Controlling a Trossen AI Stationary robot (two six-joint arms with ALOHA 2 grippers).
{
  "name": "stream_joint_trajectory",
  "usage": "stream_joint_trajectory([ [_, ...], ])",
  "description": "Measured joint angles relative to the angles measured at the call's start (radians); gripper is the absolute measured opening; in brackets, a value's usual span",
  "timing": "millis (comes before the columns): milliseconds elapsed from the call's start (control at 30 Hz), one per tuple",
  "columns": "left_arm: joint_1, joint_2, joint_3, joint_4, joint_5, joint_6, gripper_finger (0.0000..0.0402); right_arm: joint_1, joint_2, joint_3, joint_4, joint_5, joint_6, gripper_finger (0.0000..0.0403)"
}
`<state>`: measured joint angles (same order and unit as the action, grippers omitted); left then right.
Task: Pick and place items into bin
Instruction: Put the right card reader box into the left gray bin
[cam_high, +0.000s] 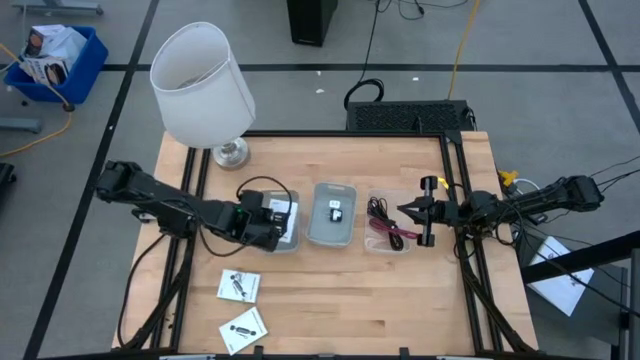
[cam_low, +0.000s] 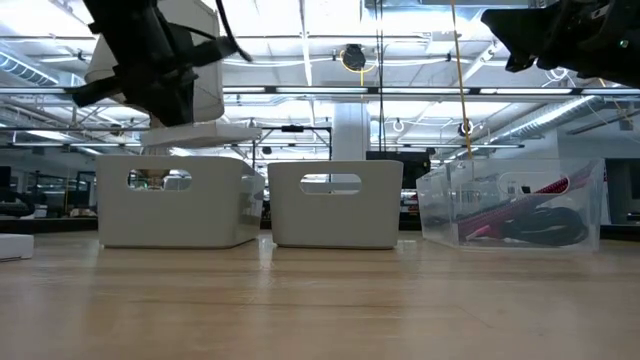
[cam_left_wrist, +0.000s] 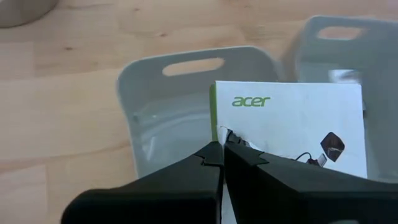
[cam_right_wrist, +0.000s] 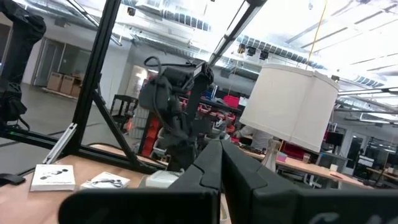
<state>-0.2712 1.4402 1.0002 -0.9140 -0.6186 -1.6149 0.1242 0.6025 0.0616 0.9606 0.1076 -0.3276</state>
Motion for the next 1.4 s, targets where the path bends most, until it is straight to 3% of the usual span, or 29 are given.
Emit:
stream_joint_trajectory([
  [667, 0.027, 0.073, -0.001, -0.076, 0.052, -0.024, 0.0003, 0.0, -0.001, 0.0, 0.007, 0.0, -0.002, 0.0],
  [1400, 0.048, 0.154, -0.001, -0.008, 0.074, 0.024, 0.0005, 0.0, -0.011, 0.0, 0.006, -0.004, -0.006, 0.0],
])
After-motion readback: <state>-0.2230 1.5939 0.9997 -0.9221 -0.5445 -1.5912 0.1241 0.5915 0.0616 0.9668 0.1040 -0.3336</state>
